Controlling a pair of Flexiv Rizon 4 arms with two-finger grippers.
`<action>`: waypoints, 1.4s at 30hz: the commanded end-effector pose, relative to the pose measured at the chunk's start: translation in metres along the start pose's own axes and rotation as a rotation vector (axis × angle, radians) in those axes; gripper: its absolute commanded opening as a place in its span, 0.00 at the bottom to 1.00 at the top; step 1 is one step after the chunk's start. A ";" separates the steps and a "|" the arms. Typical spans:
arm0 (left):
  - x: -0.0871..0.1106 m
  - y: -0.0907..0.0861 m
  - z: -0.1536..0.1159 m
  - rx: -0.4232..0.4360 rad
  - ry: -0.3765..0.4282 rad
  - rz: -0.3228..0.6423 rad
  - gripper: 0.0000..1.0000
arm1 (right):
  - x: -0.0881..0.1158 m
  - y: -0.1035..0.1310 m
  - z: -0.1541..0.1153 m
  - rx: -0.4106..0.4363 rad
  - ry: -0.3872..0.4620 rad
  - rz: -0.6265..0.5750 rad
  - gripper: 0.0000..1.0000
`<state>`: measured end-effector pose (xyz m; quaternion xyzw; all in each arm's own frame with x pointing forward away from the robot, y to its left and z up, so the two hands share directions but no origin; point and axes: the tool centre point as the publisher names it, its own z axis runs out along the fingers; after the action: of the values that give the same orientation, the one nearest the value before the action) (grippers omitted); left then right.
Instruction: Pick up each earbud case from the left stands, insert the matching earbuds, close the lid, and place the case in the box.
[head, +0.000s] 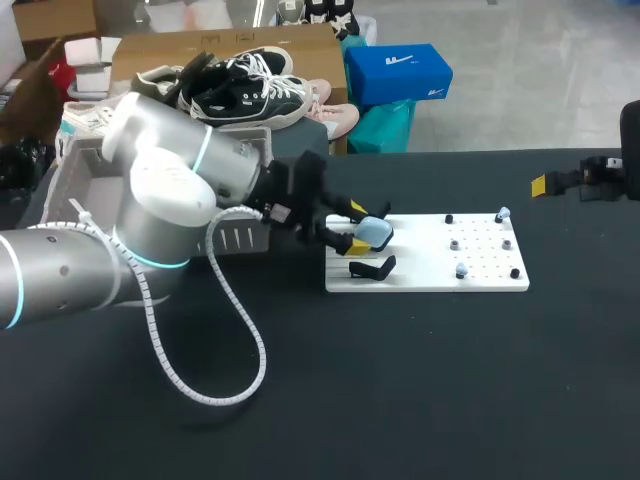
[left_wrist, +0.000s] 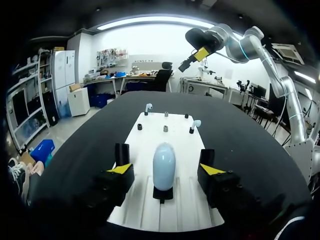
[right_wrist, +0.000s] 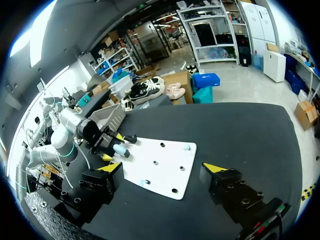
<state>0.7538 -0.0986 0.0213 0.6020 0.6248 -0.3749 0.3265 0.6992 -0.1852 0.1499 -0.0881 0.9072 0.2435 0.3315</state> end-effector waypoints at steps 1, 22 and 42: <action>0.000 0.000 0.001 0.000 0.006 -0.002 0.81 | 0.000 0.000 0.000 -0.002 0.002 -0.001 1.00; 0.005 -0.001 0.004 -0.026 0.017 -0.023 0.54 | 0.000 0.000 0.000 -0.002 0.002 -0.001 1.00; 0.006 0.002 0.004 -0.015 0.013 -0.027 0.28 | 0.000 0.000 0.000 -0.002 0.002 -0.001 1.00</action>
<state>0.7536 -0.0989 0.0154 0.5930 0.6384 -0.3695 0.3230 0.6992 -0.1852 0.1499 -0.0881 0.9072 0.2435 0.3315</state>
